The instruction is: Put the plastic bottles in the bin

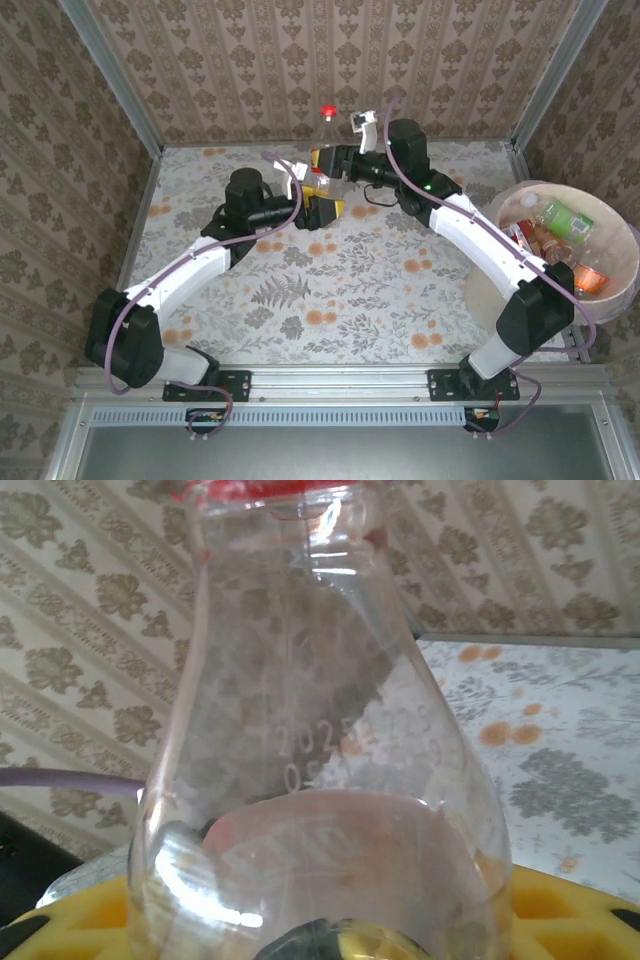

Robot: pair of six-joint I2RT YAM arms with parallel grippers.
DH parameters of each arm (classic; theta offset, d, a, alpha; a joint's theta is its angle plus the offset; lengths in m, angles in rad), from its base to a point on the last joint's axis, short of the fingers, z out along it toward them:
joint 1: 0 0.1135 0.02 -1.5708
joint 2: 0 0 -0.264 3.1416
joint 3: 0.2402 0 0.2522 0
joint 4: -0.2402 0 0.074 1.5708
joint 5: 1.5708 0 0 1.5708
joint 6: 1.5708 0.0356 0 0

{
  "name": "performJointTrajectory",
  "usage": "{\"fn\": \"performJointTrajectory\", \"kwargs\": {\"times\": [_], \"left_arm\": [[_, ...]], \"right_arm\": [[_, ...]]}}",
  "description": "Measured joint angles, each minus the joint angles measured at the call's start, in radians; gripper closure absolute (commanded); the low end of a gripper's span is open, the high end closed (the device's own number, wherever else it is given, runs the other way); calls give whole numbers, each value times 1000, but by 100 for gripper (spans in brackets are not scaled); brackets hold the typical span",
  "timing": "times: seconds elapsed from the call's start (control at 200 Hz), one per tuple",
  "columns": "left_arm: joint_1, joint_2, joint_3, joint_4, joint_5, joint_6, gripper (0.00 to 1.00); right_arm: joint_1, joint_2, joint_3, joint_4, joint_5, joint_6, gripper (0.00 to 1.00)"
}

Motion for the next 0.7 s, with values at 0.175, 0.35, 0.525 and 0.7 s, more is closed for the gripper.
{"fn": "performJointTrajectory", "kwargs": {"times": [0.175,0.35,0.525,0.7], "left_arm": [[1,-40,0,-53,-45,13,0],[8,-68,0,-85,-142,15,0],[33,-68,0,-179,-293,12,0],[55,-68,-5,-238,-411,-16,0]], "right_arm": [[-27,-59,44,-192,150,-51,52],[-48,-108,102,-360,287,-129,52],[-71,-161,147,-494,383,-204,53],[-105,-245,166,-591,471,-273,52]]}}
